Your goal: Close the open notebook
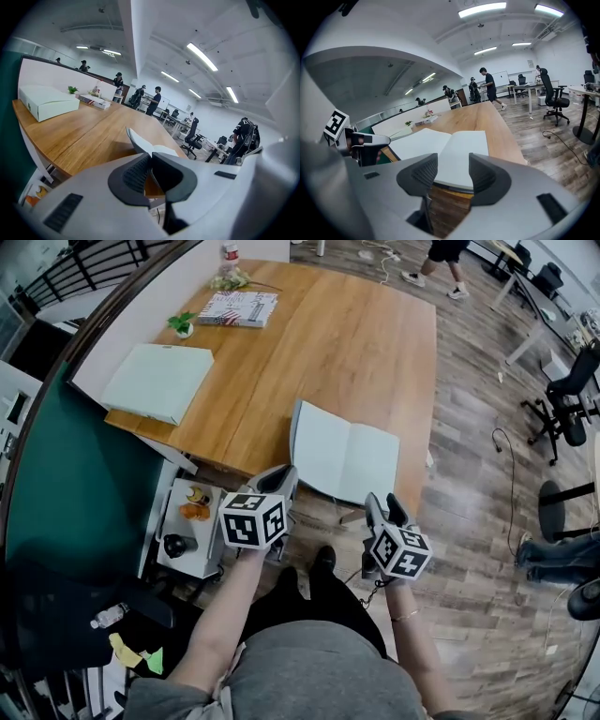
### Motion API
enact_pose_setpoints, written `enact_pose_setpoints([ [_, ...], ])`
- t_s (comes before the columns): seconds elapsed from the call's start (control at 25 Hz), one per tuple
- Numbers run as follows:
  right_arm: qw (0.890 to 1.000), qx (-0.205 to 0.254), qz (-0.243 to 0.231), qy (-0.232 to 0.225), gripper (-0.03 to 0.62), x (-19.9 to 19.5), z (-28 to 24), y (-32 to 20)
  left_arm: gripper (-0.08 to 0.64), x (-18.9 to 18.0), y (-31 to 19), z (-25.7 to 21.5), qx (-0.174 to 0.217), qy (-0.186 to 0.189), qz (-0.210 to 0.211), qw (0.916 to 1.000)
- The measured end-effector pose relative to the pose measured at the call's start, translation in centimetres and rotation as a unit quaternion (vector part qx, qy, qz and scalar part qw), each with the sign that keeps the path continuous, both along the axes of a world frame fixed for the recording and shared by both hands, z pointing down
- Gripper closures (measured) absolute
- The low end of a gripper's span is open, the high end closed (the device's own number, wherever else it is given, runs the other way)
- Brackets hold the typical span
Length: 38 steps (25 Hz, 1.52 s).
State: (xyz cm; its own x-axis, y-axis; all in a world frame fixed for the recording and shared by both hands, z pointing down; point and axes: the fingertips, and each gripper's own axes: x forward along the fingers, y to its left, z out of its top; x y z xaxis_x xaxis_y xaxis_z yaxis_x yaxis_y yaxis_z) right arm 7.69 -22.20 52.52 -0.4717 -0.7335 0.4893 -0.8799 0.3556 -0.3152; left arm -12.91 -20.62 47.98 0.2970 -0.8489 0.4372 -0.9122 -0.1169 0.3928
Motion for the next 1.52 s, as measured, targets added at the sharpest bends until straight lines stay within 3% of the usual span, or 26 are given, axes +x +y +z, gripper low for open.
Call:
enact_pose_setpoints([
  [0.48,0.999,-0.003,0.036,-0.003,0.397,1.0,0.5,2.4,0.522,2.7,-0.4,-2.5,0.035,-0.071,0.076,0.994],
  [0.92,0.995,0.001,0.095,-0.005,0.397,3.1,0.4,5.3,0.522,6.2,-0.7,-4.3,0.066,-0.128,0.161,0.9764],
  [1.28,0.991,0.0,0.131,0.004,0.397,6.2,0.4,7.3,0.522,10.7,-0.7,-4.9,0.079,-0.132,0.223,0.9628],
  [1.52,0.99,-0.001,0.139,0.004,0.399,7.6,0.5,7.1,0.522,13.6,-0.7,-4.4,0.076,-0.118,0.247,0.9589],
])
